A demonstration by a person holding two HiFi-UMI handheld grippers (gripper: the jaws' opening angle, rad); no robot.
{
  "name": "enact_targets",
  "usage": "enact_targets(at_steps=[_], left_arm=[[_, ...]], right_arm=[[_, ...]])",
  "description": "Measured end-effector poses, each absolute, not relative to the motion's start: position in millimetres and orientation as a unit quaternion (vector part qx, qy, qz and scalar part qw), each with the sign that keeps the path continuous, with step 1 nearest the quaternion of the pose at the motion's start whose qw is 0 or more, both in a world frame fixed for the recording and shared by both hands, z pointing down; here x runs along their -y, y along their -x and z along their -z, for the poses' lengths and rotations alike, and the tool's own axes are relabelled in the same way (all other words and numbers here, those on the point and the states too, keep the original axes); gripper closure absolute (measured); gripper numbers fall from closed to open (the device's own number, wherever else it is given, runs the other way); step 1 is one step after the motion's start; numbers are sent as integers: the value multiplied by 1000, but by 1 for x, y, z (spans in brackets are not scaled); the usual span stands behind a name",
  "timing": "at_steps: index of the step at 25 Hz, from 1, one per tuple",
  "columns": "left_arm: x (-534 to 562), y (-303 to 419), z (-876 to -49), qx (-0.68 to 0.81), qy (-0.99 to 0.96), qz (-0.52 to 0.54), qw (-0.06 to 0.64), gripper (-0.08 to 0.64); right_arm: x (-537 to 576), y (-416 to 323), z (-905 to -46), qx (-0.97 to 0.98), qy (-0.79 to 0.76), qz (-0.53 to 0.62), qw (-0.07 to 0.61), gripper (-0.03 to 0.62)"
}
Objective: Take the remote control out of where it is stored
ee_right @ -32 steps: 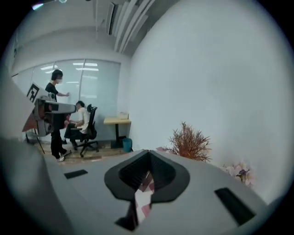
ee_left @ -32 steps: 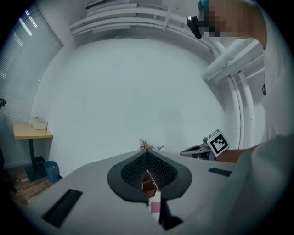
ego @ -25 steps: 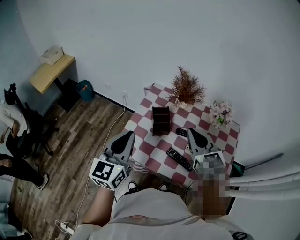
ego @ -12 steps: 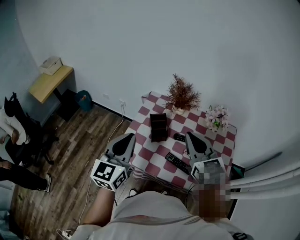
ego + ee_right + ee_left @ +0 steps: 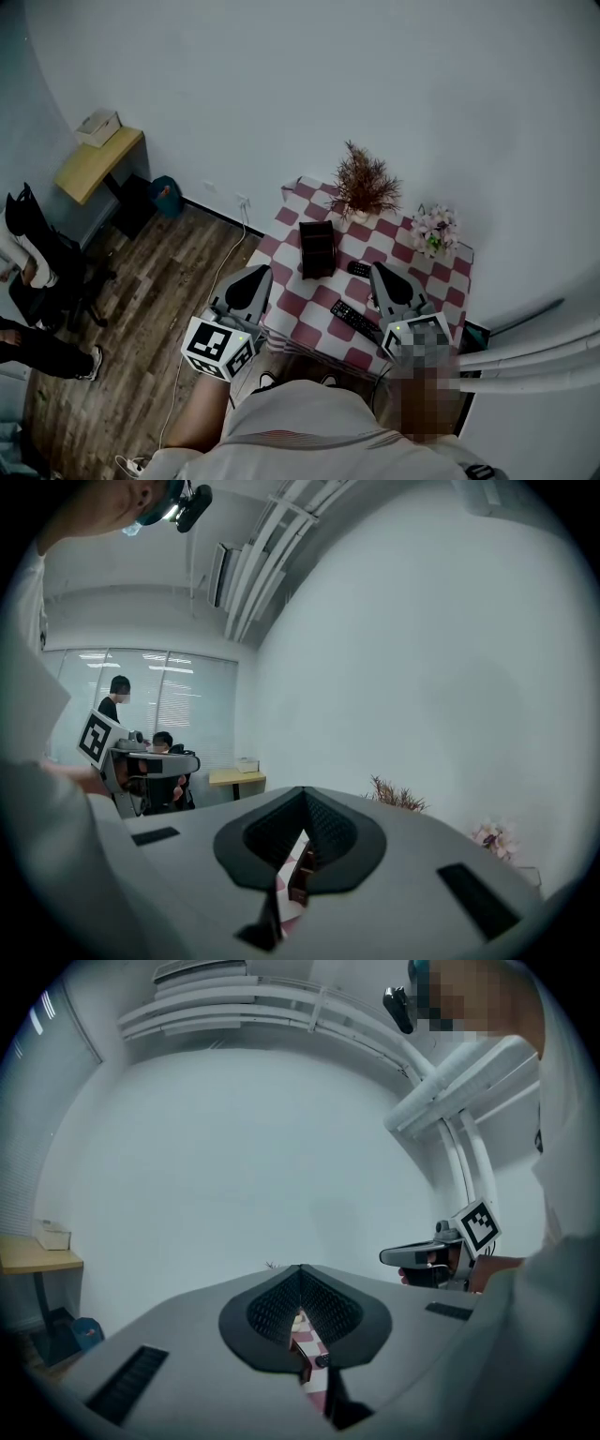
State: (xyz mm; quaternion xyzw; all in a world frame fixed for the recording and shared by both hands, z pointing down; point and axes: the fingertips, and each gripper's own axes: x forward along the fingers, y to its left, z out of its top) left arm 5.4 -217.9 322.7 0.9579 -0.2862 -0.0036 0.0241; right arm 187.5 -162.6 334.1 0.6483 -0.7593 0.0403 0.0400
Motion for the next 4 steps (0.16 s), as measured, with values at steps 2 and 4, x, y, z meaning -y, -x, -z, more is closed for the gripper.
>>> enact_targets(at_steps=[2,4], left_arm=[[219,-4,-323,286,-958,4,25,551],[220,-3,-324,287,-958,5,25,551]], right_arm=[[163,-186,-335,759,-648,-40,41,580],[164,-185,-336,759,-649,-40,43,580]])
